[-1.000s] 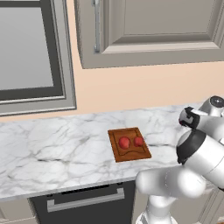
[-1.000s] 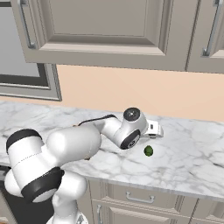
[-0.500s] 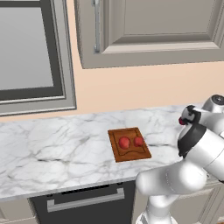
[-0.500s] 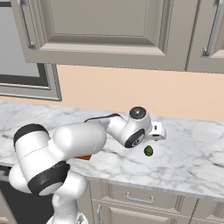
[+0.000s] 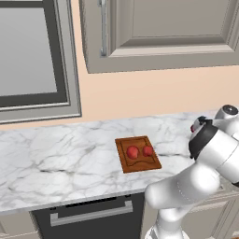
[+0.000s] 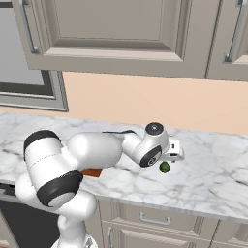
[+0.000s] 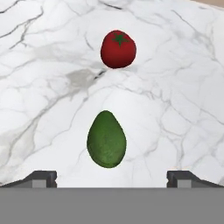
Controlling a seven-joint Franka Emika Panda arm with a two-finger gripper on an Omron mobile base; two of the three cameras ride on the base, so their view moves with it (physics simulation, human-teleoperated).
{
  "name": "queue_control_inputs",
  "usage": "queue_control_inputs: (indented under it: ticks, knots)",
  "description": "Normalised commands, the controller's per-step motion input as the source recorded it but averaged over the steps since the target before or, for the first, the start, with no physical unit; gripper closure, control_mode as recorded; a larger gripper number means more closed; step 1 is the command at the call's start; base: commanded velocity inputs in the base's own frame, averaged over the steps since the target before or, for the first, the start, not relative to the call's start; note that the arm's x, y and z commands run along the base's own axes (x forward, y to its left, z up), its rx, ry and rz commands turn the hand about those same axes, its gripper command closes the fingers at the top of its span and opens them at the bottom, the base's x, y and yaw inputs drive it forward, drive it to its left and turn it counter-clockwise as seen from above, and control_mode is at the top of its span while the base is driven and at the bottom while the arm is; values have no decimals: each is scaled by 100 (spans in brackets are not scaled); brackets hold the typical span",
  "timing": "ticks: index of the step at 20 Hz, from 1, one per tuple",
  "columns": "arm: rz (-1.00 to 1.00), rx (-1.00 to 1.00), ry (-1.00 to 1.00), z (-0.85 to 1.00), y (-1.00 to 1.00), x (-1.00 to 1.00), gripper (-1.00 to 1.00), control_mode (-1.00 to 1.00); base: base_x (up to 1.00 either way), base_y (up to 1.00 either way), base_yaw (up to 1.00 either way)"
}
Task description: Place the avocado, onion, tomato, and bell pepper on the cutting board.
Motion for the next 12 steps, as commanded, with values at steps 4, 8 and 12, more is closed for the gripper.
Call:
queue_control_inputs:
  ticks: [4,8,12]
  knots:
    - [2,0,8,-18,0,1,-100,-100,0,0,0]
    - [3,0,3,-14,0,1,-100,-100,0,0,0]
    - [4,0,3,-11,0,13,-100,-100,0,0,0]
